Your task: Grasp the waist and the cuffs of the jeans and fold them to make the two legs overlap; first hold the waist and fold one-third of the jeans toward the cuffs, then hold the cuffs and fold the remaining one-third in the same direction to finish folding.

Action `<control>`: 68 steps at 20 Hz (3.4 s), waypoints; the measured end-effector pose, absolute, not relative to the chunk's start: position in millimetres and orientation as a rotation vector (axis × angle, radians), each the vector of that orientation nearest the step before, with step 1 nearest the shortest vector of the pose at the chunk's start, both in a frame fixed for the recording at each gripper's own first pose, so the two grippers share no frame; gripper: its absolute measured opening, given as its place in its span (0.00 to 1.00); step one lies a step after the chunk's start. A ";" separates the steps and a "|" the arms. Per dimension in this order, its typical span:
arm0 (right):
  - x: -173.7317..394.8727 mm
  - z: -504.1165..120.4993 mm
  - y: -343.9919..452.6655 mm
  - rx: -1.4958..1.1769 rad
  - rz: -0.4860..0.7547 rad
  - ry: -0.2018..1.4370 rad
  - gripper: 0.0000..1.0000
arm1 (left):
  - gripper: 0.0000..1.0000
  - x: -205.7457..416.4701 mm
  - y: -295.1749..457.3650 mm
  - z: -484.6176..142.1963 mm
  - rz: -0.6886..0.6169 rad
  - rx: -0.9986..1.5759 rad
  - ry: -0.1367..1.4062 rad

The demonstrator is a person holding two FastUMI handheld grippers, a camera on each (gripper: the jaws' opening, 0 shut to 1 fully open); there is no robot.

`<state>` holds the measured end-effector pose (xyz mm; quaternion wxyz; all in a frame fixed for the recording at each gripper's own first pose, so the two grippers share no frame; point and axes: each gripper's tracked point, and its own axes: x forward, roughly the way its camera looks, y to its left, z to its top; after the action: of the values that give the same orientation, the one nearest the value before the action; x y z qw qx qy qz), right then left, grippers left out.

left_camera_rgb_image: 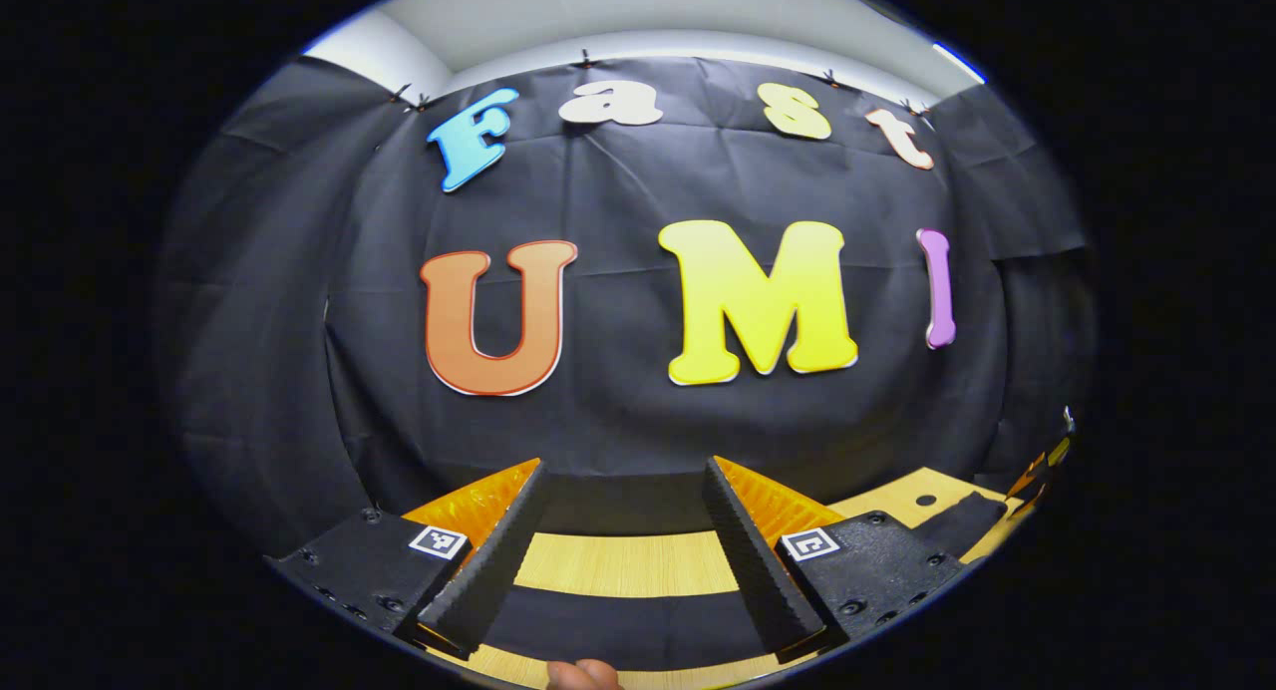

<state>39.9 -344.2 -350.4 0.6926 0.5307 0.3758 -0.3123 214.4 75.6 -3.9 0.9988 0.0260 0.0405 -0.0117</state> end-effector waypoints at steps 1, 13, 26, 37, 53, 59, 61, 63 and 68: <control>42.3 -352.3 -339.8 1.199 -0.688 0.844 0.98 | 0.89 209.2 70.1 -4.7 -0.038 0.060 0.090; 66.6 -377.3 -317.1 1.292 -0.676 0.776 0.67 | 1.00 186.1 54.7 -6.7 -0.040 -0.029 0.162; 79.8 -350.8 -310.7 1.061 -0.551 0.712 0.08 | 0.99 173.7 58.6 -5.5 -0.034 0.014 0.191; 106.5 -225.1 -250.2 0.401 -0.291 0.580 0.12 | 0.99 162.1 79.7 -16.0 0.037 -0.002 0.232; 85.7 -172.7 -170.3 0.025 0.123 0.465 0.07 | 1.00 124.4 122.5 -29.3 0.114 0.000 0.254; 81.0 -168.2 -172.9 -0.014 0.252 0.496 0.03 | 0.99 112.1 132.7 -29.0 0.104 0.033 0.250; 78.2 -167.9 -172.7 -0.027 0.293 0.520 0.07 | 1.00 110.4 139.3 -30.2 0.113 0.033 0.250; 75.1 -165.7 -174.9 -0.043 0.332 0.553 0.07 | 1.00 110.0 145.7 -29.7 0.126 0.030 0.251; 71.6 -176.7 -182.4 -0.099 0.381 0.659 0.07 | 1.00 110.0 164.6 -29.6 0.159 0.018 0.251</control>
<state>71.6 -182.4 -176.7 0.9273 -0.0483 0.3213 0.1860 110.0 164.6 -29.6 0.9889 0.0091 0.1251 0.0791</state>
